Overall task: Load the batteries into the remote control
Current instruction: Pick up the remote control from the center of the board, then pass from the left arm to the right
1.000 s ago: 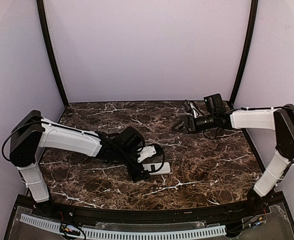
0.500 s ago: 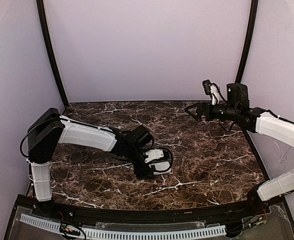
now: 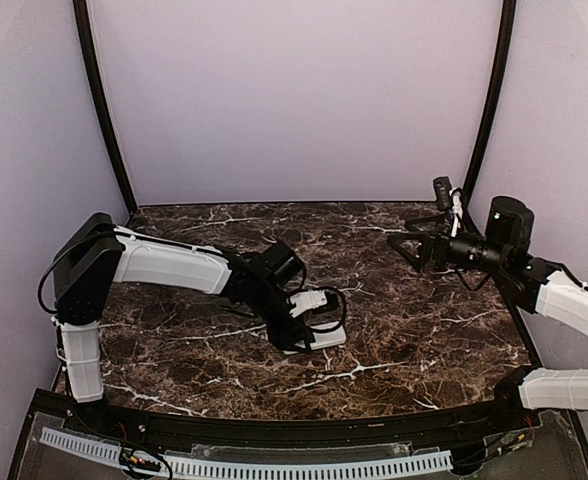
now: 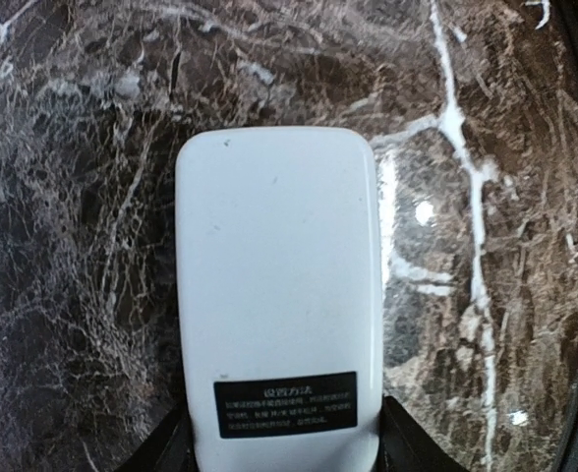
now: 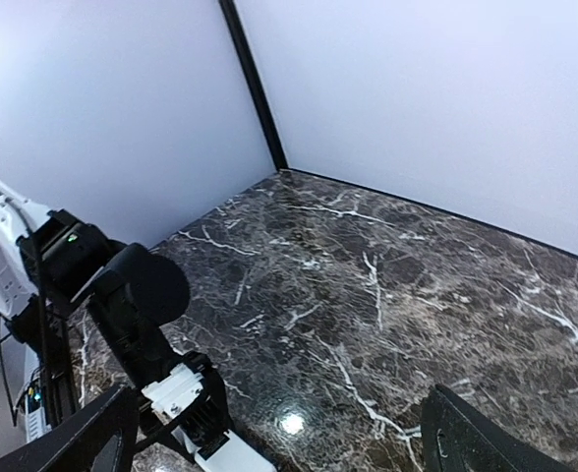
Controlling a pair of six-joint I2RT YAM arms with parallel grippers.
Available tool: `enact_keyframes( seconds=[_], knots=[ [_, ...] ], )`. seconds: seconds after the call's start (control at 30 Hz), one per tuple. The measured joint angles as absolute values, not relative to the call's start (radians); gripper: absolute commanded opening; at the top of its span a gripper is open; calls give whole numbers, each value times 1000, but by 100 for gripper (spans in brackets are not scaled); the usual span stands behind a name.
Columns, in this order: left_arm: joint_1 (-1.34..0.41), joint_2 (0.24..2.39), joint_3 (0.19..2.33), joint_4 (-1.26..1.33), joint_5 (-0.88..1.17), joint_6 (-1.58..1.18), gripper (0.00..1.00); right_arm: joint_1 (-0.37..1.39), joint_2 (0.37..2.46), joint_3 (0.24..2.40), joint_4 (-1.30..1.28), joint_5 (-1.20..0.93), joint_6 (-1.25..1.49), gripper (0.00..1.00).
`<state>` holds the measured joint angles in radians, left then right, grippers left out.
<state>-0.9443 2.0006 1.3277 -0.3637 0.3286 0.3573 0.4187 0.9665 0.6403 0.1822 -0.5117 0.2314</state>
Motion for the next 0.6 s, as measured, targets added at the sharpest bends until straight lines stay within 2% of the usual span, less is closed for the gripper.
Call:
enact_keyframes(
  seconds=[0.23, 0.43, 0.6],
  knots=[
    [-930, 1792, 1353, -301, 456, 282, 43, 419, 938, 624, 309, -720, 231, 99],
    [-912, 1572, 1352, -95, 568, 195, 43, 425, 954, 638, 494, -866, 301, 99],
    [-907, 1499, 1328, 64, 645, 119, 43, 458, 1018, 672, 590, -942, 344, 99]
  ],
)
